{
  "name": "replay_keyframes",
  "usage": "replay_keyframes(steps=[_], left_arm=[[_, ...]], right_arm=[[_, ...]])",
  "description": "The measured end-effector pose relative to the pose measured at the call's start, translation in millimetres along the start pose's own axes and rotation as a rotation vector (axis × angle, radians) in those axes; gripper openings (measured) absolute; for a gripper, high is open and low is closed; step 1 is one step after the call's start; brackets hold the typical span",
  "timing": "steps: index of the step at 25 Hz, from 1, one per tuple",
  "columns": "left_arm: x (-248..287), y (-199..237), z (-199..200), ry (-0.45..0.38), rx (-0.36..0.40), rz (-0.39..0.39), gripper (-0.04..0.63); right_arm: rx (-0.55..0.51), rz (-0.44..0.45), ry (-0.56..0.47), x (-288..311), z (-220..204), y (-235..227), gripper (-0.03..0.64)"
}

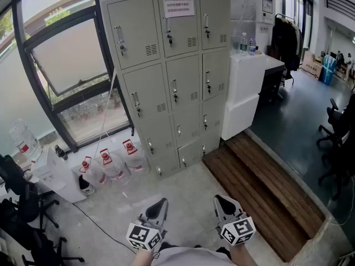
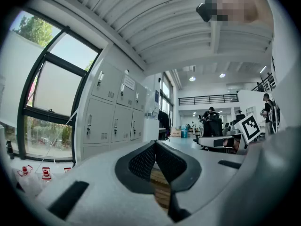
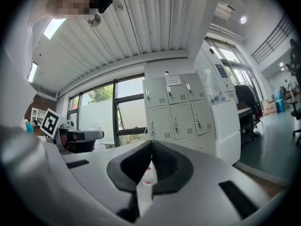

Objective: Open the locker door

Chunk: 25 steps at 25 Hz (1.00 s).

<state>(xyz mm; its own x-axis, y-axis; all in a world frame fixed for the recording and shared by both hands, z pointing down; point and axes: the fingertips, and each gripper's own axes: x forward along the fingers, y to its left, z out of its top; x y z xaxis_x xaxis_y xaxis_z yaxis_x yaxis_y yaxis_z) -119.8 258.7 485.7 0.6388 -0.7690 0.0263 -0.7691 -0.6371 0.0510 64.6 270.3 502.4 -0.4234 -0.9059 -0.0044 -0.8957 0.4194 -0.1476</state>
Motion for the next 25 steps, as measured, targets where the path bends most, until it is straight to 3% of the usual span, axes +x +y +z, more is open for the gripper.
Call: replay_keyframes(steps=[17,22,25], left_arm=[[2.3,1.5,2.0,-0.008,0.013,0.012,0.005],[7.1,-2.7,3.0,0.002,0.083,0.019,0.005],[9.5,-3.7,3.5,-0.003,0.075,0.008,0.005]], right_arm=[[0.000,0.027,-0.014,8.2,0.8,4.6,0.014],[-0.005,0.017,-0.014,9.1,1.0,-1.4,0.014],[0.000,0.013,-0.012,10.4,0.9,-3.8,0.014]])
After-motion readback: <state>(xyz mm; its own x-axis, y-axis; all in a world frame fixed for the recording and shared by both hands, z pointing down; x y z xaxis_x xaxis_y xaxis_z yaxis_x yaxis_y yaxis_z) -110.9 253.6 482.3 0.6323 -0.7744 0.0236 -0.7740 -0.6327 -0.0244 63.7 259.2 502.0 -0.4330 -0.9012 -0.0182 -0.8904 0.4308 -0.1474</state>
